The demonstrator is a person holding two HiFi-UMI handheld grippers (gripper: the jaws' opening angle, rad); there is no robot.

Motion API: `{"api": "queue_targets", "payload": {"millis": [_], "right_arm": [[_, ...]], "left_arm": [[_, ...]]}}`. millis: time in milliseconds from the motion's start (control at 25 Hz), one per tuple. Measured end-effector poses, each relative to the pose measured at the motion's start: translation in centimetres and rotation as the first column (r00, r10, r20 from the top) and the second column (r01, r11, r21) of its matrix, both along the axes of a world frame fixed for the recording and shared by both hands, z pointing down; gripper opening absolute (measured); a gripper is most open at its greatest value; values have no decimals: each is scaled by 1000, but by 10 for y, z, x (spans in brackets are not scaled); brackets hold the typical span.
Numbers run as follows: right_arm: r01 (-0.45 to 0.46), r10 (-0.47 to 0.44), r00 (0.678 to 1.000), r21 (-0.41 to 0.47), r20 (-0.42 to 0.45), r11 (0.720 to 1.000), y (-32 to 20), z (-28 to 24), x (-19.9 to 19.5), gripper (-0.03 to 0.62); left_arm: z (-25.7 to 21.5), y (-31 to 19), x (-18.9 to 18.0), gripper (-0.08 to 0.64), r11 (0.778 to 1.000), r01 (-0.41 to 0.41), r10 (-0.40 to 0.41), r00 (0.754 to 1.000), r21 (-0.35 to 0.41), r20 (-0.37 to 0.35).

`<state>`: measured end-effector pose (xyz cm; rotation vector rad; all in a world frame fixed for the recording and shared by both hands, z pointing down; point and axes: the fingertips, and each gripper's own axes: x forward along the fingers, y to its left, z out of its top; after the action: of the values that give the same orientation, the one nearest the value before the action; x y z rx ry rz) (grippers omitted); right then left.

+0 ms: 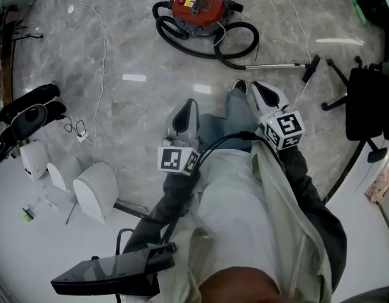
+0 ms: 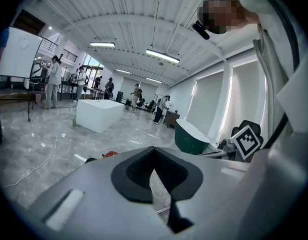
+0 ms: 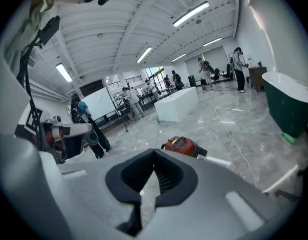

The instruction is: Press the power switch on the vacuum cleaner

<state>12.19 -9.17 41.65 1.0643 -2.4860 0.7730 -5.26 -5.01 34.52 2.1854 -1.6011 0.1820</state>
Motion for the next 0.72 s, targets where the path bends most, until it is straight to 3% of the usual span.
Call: {"api": "queue_targets", "payload": {"millis": [360,480,720], "right_arm": [[-12,17,999,135,-36,991,104,-59,-58,2],[-10,15,999,173,-30,985,153,-74,-88,2],[-40,42,999,189,-7,981,220,-85,-117,2]], "left_arm": [[-46,108,-66,3,988,46,-37,998,145,-59],[-56,155,-95,3,984,49,-43,998,173,-41],[-61,216,-100,3,978,-34,38,999,207,-19]]}}
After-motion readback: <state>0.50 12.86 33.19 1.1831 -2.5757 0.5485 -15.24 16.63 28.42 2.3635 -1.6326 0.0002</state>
